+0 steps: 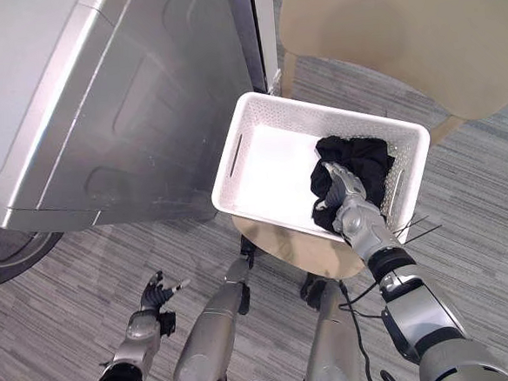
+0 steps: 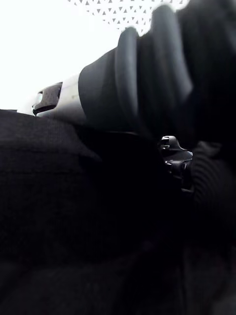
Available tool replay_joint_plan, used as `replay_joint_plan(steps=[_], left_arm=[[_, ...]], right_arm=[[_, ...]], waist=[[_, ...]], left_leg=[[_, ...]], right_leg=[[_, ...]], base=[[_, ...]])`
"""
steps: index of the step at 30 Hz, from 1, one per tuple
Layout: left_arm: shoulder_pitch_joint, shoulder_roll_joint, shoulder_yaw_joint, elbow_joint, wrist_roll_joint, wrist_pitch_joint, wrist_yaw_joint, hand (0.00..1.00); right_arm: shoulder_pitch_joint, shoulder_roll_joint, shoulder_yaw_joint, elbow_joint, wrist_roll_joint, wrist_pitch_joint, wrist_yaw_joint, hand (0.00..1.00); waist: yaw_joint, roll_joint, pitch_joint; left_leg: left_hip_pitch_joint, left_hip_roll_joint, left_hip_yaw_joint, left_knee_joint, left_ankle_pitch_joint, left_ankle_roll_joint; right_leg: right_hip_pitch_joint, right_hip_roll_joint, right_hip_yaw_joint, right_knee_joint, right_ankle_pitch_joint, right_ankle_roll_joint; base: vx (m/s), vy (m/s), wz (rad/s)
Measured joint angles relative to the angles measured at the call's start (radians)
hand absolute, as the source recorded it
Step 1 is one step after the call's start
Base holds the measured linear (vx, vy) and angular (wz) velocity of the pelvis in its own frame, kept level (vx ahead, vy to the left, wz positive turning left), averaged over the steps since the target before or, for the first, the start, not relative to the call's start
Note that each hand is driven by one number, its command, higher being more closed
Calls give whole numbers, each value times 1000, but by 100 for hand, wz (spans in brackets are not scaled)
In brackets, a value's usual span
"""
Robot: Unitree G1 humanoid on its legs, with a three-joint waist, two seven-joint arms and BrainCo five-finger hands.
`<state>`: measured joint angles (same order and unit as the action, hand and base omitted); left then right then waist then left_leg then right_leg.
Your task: Pick up the laundry basket with both hands and put the clothes into the washing machine.
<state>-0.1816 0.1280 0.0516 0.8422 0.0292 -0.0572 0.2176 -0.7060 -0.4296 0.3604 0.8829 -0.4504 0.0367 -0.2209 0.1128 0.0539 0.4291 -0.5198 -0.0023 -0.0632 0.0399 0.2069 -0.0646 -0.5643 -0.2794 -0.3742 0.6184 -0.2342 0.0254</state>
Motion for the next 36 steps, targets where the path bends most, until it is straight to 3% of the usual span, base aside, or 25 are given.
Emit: replay_joint_plan(steps=[1, 2, 8, 15, 22, 24, 28, 33, 34, 36], left_arm=[[-1, -1, 0, -10, 0, 0, 1, 0], [-1, -4, 1, -19, 0, 0, 1, 0], [-1, -11, 1, -26, -1, 2, 3, 0], [3, -36, 0, -27, -12, 4, 1, 0], [7, -36, 0, -31, -23, 10, 1, 0], [13, -37, 0, -34, -23, 14, 1, 0], [51, -37, 0, -47, -22, 19, 1, 0], [95, -36, 0, -33, -20, 35, 0, 0], [94, -36, 0, -16, -18, 44, 0, 0], [96, -36, 0, -4, -18, 50, 0, 0]], right_arm=[[-7, 7, 0, 0, -7, 7, -3, 0], [-20, 19, -1, 1, -16, 16, -9, 100], [-47, 49, -15, 4, -13, 34, -37, 100], [59, 103, -124, -191, 231, 29, -20, 100], [152, 168, -278, -397, 429, -1, -46, 100], [190, 195, -317, -473, 483, -30, -64, 100], [239, 235, -333, -561, 545, -70, -68, 100], [305, 236, -340, -572, 552, -76, -59, 100], [318, 236, -354, -572, 534, -74, -57, 0], [332, 234, -368, -571, 518, -72, -57, 0]], waist=[[-3, -5, 3], [-9, -9, 5], [-17, -11, 6], [-18, -12, 7], [-24, -15, 6], [-27, -19, 5], [-44, -28, 0], [-43, -57, -30], [-44, -58, -31], [-45, -58, -32]], left_leg=[[0, -1, 4, 0, 3, 4], [0, -2, 8, 2, 5, 6], [17, 0, 20, 3, 5, 6], [78, 14, 42, -27, 5, 6], [129, 26, 46, -41, 5, 5], [154, 28, 45, -47, 4, 5], [200, 29, 46, -70, 4, 4], [223, 37, 43, -95, 4, 5], [234, 37, 41, -97, 4, 5], [248, 37, 39, -103, 4, 5]], right_leg=[[0, -3, 0, 3, -2, -1], [0, -4, 0, 5, -4, -1], [15, -3, 5, 4, -8, -5], [56, 14, 21, -16, -12, -5], [104, 31, 25, -37, -11, -6], [131, 34, 23, -49, -11, -5], [174, 39, 22, -68, -12, -1], [197, 57, 25, -103, -5, 8], [213, 60, 22, -116, -1, 10], [231, 65, 23, -133, 5, 13]], base=[[36, -71, 6], [44, -66, 2], [25, -65, -3], [-17, -53, -8], [20, -55, -6], [25, -38, -1], [17, -25, -1], [28, -28, -4], [56, -21, -2], [33, -6, -2]])
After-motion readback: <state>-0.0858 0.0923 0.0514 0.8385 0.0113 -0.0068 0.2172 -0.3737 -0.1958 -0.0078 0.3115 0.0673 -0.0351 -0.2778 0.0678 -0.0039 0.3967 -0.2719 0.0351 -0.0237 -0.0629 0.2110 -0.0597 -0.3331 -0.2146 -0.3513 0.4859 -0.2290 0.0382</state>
